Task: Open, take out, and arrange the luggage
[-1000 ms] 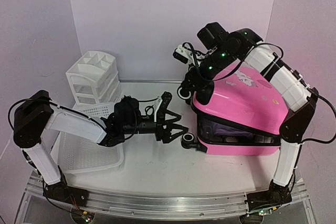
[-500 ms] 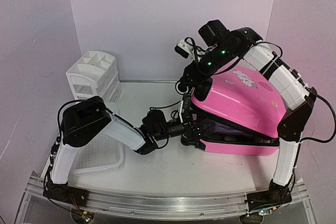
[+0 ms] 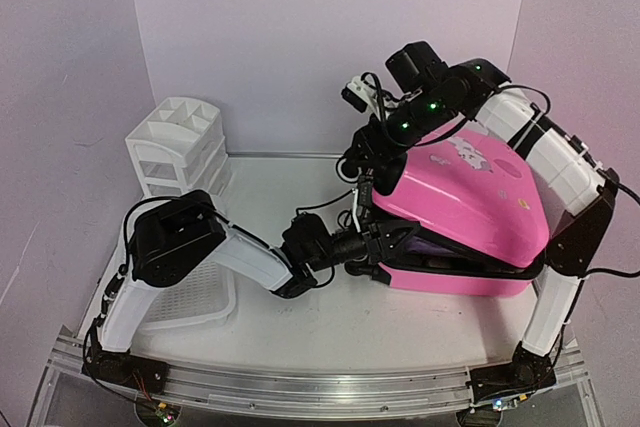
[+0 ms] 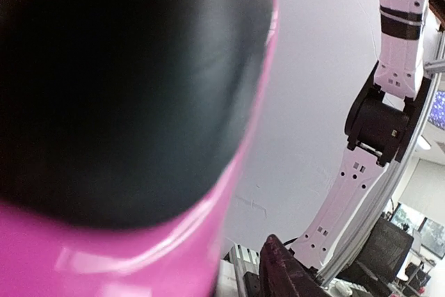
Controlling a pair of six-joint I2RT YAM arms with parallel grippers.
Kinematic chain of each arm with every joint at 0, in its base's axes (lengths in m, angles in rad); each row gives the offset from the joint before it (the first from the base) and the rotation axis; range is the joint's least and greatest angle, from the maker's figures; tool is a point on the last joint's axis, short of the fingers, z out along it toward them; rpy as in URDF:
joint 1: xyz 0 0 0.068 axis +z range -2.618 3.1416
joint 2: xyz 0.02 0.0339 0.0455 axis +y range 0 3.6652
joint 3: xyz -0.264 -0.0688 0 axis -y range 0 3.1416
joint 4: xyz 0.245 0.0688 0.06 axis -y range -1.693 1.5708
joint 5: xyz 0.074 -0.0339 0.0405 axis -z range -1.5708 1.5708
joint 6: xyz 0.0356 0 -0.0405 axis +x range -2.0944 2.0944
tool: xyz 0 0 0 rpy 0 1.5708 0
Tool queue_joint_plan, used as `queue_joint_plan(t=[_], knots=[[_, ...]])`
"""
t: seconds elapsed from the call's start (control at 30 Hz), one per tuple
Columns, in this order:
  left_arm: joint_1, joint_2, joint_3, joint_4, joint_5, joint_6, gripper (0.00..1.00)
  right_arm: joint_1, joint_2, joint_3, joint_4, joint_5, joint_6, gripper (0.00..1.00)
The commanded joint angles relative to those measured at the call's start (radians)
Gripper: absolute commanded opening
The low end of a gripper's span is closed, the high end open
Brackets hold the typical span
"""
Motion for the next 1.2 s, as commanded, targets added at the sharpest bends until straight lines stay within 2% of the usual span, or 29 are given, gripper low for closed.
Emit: queue_joint_plan(t=[0.0,0.2,0.3,0.4,0.5,0.57,0.7,0.87,1.0,1.17], knots=[[0.023,-0.074,0.043,0.090,-0.076,-0.037,0.41,-0.013,-0.238,-0.051,-0.061,0.087,0.132,0.97],[0.041,-0.118,0.012,0.089,-0.088,-0.052,0.22,-0.020,-0.460,-0.148,-0.207,0.292,0.045,0.98],[0.066,-0.161,-0.027,0.089,-0.107,-0.055,0.17,-0.020,-0.604,-0.287,-0.233,0.386,-0.030,0.98],[0.092,-0.223,-0.055,0.088,-0.126,-0.049,0.12,-0.020,-0.748,-0.446,-0.230,0.564,-0.099,0.98],[0.128,-0.265,-0.071,0.086,-0.170,-0.087,0.03,-0.020,-0.838,-0.570,-0.230,0.716,-0.135,0.98],[0.153,-0.282,-0.063,0.086,-0.185,-0.114,0.02,-0.020,-0.873,-0.640,-0.230,0.820,-0.141,0.98],[0.185,-0.296,-0.009,0.057,-0.216,-0.126,0.00,-0.020,-0.908,-0.679,-0.225,0.800,-0.123,0.98],[0.207,-0.281,0.132,-0.090,-0.214,-0.140,0.00,-0.019,-0.907,-0.727,-0.193,0.518,-0.283,0.98],[0.208,-0.259,0.187,-0.119,-0.220,-0.141,0.00,-0.019,-0.871,-0.739,-0.106,0.591,-0.442,0.98],[0.209,-0.255,0.208,-0.147,-0.233,-0.141,0.00,-0.019,-0.876,-0.828,0.288,0.733,-0.776,0.98]])
